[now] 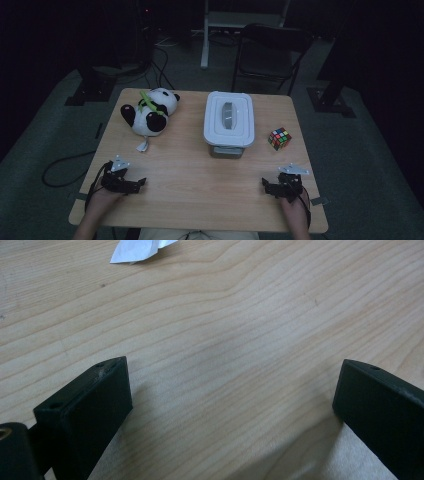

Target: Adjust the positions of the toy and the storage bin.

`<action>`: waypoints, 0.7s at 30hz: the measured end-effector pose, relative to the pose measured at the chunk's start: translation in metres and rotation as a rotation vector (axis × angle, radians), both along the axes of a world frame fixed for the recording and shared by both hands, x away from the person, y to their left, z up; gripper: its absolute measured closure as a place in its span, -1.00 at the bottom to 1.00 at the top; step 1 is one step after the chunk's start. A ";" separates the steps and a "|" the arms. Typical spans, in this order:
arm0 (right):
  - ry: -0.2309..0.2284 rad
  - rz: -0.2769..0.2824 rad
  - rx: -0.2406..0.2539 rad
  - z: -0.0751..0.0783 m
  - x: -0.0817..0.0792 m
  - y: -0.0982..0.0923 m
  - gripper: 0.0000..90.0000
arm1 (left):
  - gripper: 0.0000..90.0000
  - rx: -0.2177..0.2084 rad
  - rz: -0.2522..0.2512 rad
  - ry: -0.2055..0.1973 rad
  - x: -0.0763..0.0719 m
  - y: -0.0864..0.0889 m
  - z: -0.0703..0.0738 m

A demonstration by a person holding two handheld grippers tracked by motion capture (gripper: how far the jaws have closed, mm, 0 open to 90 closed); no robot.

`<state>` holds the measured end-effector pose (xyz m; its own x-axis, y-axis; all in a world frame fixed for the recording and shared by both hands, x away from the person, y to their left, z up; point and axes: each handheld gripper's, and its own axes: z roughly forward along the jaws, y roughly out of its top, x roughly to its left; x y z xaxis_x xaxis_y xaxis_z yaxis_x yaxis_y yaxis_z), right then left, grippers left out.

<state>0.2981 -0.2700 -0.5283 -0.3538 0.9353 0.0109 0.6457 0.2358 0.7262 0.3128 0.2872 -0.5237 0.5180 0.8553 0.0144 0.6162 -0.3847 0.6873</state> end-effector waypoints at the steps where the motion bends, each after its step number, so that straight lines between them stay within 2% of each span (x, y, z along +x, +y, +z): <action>1: 0.000 0.000 0.004 0.000 0.000 0.000 -0.71 | -0.93 0.000 -0.001 0.000 0.001 -0.001 0.000; 5: 0.003 -0.011 0.037 0.000 0.000 -0.004 -0.71 | -0.93 -0.001 -0.005 0.000 0.004 -0.004 0.000; 8: 0.003 -0.020 0.029 0.000 0.000 -0.003 -0.71 | -0.93 -0.002 -0.017 0.000 0.007 -0.007 0.000; 11: -0.007 -0.008 0.077 0.003 -0.001 -0.003 -0.71 | -0.93 -0.010 -0.022 0.004 0.010 -0.012 0.001; 16: -0.075 -0.035 0.066 0.016 0.002 -0.002 -0.71 | -0.93 -0.018 -0.060 -0.019 0.017 -0.026 0.007; 17: -0.113 -0.046 0.040 0.025 0.008 -0.001 -0.71 | -0.93 -0.021 -0.068 -0.031 0.022 -0.032 0.011; 20: -0.141 -0.058 0.016 0.035 0.018 -0.001 -0.70 | -0.93 -0.029 -0.080 -0.044 0.031 -0.041 0.018; 21: -0.152 -0.060 0.022 0.038 0.021 -0.001 -0.70 | -0.93 -0.030 -0.080 -0.045 0.036 -0.045 0.020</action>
